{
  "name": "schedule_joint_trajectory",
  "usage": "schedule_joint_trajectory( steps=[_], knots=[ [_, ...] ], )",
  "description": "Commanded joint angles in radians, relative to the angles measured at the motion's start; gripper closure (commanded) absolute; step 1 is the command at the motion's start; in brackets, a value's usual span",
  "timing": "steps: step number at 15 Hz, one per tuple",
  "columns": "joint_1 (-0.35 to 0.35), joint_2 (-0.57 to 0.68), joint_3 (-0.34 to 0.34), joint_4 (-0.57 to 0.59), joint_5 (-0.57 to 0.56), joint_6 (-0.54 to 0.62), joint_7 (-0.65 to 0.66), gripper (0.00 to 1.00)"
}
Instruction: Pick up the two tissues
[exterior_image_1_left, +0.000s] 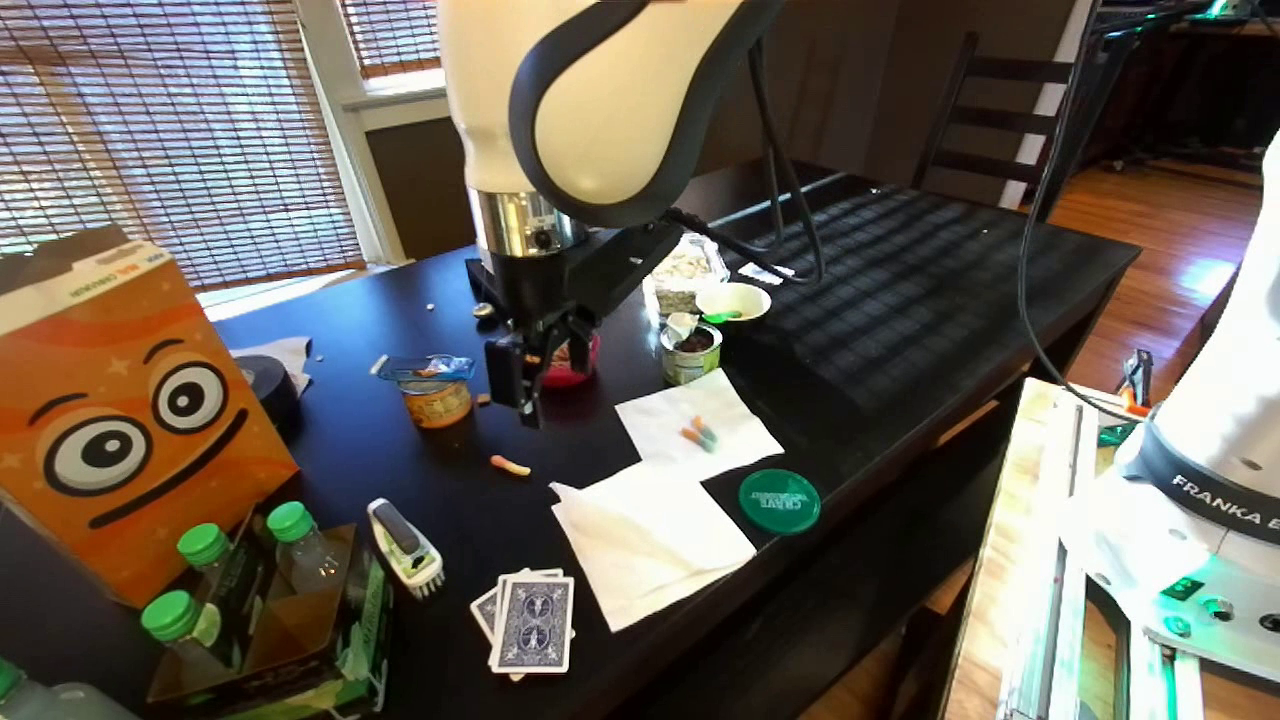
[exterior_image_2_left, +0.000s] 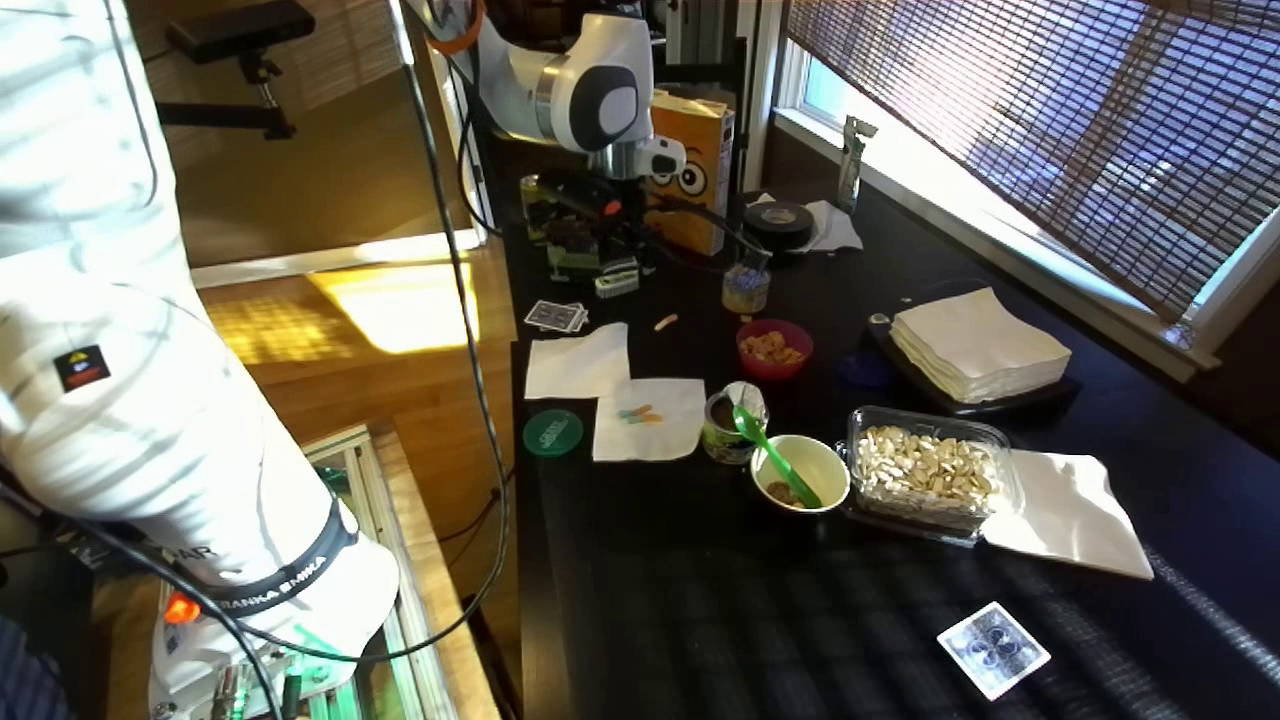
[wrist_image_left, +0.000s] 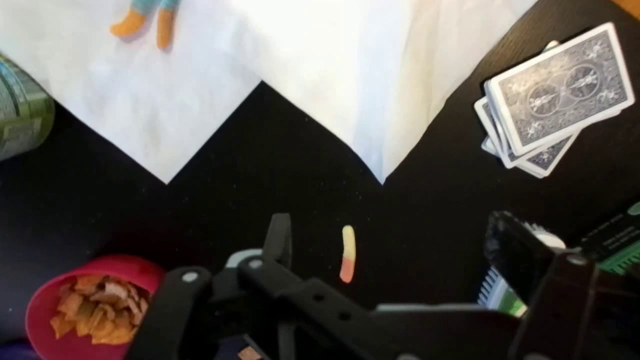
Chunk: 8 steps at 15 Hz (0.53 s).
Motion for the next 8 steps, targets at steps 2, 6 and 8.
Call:
schedule_joint_trajectory(
  steps=[2, 6, 8],
  knots=[
    [0.037, 0.123, -0.035, 0.123, -0.095, 0.08, 0.021, 0.0],
    [0.062, 0.208, -0.073, 0.204, -0.103, 0.143, 0.037, 0.0],
    [0.073, 0.246, -0.09, 0.242, -0.101, 0.158, 0.031, 0.0]
  ],
)
